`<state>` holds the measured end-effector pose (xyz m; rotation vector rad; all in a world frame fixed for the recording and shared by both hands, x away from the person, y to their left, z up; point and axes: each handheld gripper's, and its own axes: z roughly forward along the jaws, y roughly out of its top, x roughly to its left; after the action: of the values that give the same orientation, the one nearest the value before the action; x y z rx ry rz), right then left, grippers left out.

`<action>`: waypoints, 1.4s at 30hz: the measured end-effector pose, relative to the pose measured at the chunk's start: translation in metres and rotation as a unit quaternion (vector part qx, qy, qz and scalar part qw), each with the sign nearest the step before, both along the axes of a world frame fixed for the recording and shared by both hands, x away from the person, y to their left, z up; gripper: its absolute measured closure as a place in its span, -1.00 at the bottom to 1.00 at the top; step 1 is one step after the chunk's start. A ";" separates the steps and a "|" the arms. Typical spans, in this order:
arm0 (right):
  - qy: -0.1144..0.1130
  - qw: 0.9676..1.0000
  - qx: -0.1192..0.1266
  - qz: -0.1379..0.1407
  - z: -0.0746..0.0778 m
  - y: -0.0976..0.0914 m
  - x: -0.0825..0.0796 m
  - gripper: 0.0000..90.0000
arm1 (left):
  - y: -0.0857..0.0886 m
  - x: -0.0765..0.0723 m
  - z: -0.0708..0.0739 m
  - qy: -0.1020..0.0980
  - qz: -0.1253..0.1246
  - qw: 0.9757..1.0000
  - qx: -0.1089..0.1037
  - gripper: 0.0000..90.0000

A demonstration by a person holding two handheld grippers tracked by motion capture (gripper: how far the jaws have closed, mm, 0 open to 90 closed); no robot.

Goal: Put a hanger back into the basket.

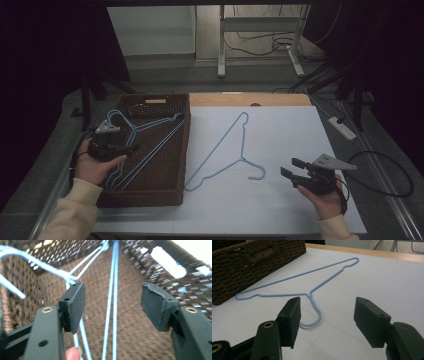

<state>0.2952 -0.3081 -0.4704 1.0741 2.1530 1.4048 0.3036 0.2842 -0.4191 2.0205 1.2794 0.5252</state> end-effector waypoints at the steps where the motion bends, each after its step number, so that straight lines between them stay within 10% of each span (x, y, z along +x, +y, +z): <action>1: -0.001 1.000 0.000 0.000 0.000 0.000 0.000 -0.13 | -0.003 -0.010 0.008 -0.016 -0.014 1.000 -0.011 -0.26; 10: -0.002 1.000 0.001 0.000 0.001 0.000 -0.001 -0.13 | 0.002 -0.052 0.026 -0.077 -0.024 0.997 0.004 -0.32; 22: 0.001 1.000 -0.001 0.000 0.001 0.002 0.000 -0.13 | 0.012 -0.077 0.026 -0.079 -0.023 0.997 -0.011 -0.32; 42: -0.002 1.000 0.003 0.000 0.001 0.000 0.000 -0.13 | -0.069 -0.068 0.008 -0.063 -0.104 0.991 -0.063 -0.31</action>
<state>0.2951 -0.3080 -0.4689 1.0724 2.1461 1.4133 0.2355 0.2154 -0.4109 1.9537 0.9880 0.4535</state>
